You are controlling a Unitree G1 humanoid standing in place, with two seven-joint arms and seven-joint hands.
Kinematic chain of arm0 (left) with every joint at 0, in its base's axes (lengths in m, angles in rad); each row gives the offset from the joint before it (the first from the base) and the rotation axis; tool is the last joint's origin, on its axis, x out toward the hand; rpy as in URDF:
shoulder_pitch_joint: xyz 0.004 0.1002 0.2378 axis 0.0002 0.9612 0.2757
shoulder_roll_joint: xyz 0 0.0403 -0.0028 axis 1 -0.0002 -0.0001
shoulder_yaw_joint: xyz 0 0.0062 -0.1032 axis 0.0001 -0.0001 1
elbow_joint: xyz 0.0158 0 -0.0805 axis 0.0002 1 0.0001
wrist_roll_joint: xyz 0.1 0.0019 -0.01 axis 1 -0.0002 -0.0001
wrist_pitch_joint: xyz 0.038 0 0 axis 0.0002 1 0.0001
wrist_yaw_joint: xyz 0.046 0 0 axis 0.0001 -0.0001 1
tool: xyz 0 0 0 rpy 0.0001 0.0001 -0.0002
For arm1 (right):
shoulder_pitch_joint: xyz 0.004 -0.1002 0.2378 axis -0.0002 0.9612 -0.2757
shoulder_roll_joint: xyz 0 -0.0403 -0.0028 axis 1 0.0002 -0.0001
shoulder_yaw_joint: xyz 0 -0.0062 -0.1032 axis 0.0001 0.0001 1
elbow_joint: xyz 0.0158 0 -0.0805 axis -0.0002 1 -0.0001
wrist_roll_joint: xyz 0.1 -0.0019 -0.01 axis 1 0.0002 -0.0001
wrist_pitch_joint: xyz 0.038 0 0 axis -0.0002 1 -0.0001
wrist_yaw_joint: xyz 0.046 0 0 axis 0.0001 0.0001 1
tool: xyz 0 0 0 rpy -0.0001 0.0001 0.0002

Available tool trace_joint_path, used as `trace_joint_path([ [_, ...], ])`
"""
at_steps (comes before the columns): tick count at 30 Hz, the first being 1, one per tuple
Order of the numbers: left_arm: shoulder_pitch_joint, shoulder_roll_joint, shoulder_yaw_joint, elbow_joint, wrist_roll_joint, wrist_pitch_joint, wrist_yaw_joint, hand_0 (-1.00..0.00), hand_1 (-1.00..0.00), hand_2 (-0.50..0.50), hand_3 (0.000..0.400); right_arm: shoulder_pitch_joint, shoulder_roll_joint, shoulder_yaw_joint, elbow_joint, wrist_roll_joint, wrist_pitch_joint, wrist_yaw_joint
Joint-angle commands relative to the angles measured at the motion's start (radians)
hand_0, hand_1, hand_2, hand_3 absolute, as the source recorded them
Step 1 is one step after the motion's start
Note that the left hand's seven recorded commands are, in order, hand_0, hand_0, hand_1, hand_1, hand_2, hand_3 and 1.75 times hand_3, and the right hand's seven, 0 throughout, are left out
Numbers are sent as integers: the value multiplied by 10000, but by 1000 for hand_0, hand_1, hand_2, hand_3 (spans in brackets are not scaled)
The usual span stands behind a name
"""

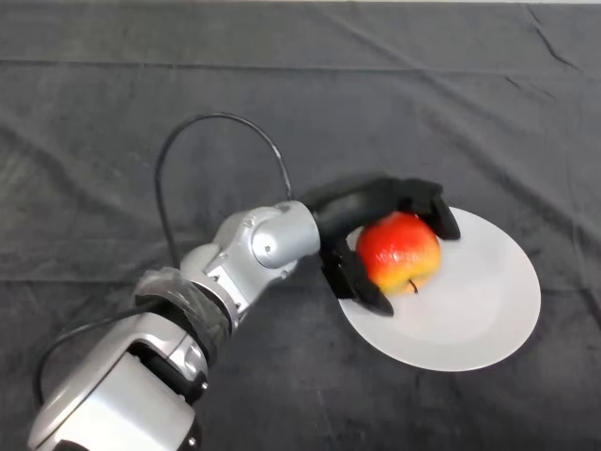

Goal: Move the apple to the plate

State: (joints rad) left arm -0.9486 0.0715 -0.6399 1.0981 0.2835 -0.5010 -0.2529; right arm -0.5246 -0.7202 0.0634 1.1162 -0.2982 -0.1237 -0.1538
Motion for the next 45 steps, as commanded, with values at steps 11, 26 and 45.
trace_joint_path([
  [11, -540, 331, -902, -51, 134, 227, -122, 0, 0, 0, 0, 763, 542, 302, 571, -237, 80, 174],
  [26, -542, 1072, 29, 96, -577, 190, 118, 0, 0, 0, 0, 754, 543, 307, 591, -239, 66, 169],
  [45, 86, 2419, 2258, 222, -1799, -271, 497, 0, 0, 0, 0, 763, 543, 307, 576, -235, 69, 169],
])
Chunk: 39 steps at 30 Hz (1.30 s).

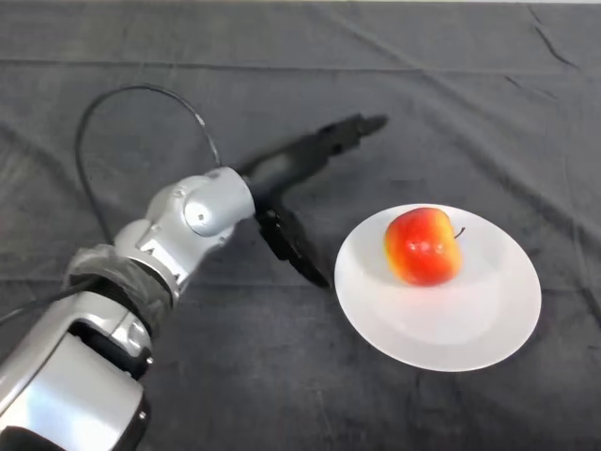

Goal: Move the apple to the plate

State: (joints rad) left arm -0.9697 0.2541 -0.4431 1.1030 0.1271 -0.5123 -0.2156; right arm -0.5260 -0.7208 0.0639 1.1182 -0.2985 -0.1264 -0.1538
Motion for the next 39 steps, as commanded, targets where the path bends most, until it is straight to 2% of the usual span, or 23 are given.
trace_joint_path([
  [1, 367, 679, 389, 176, -279, -199, 125, 0, 0, 0, 0, 778, 549, 301, 554, -231, 96, 169],
  [18, 1850, 1817, 1936, 249, -1014, -806, 109, 0, 0, 0, 0, 793, 549, 298, 524, -224, 110, 173],
  [26, 2633, 2267, 2955, 310, -1765, -988, -65, 0, 0, 0, 0, 801, 549, 296, 507, -221, 118, 175],
  [39, 3490, 3016, 4611, 433, -2948, -800, -329, 0, 0, 0, 0, 812, 549, 293, 486, -217, 130, 179],
])
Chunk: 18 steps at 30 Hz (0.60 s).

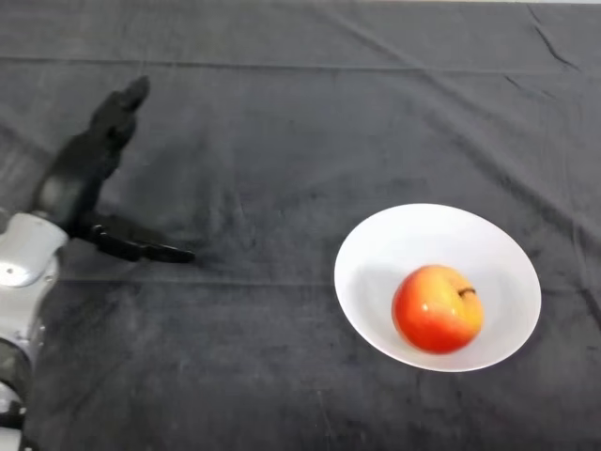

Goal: Move the apple to the plate

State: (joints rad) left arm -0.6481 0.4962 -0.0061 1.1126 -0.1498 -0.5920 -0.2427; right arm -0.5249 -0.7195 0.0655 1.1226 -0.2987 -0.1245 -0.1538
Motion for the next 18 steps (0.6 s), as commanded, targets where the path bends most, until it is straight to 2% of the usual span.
trace_joint_path([
  [1, 303, 634, 332, 342, -237, 30, -68, 0, 0, 0, 0, 801, 536, 277, 440, -214, 112, 179],
  [8, 425, 1105, 1067, 352, -697, 314, -226, 0, 0, 0, 0, 804, 535, 276, 434, -213, 116, 180],
  [18, 1021, 1516, 2007, 445, -1233, 455, -237, 0, 0, 0, 0, 804, 535, 276, 432, -213, 119, 181],
])
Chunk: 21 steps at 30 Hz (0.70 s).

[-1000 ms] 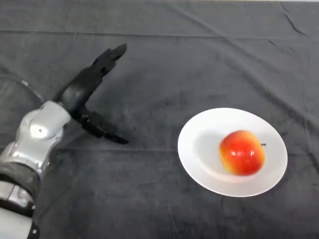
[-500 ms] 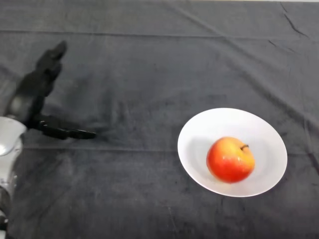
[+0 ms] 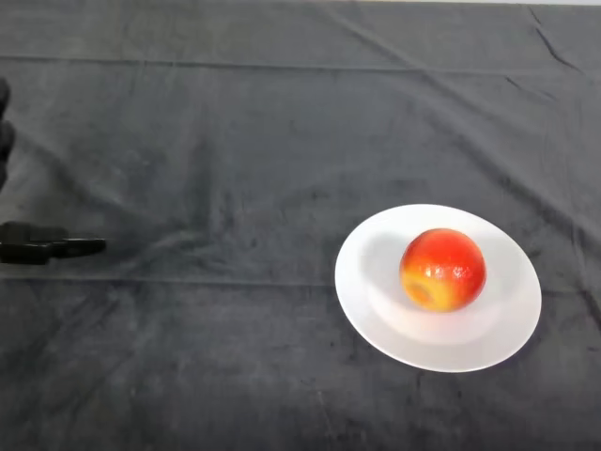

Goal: Move the apple to the plate

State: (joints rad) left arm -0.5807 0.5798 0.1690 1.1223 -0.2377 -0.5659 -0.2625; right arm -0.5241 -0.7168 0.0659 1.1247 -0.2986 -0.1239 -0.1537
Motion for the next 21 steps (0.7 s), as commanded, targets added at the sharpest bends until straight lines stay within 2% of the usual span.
trace_joint_path([
  [1, 420, 741, 359, 365, -412, 218, -47, 0, 0, 0, 0, 795, 508, 273, 412, -214, 113, 181],
  [21, 1441, 1182, 1823, 724, -1126, 961, 496, 0, 0, 0, 0, 791, 508, 273, 419, -216, 111, 181],
])
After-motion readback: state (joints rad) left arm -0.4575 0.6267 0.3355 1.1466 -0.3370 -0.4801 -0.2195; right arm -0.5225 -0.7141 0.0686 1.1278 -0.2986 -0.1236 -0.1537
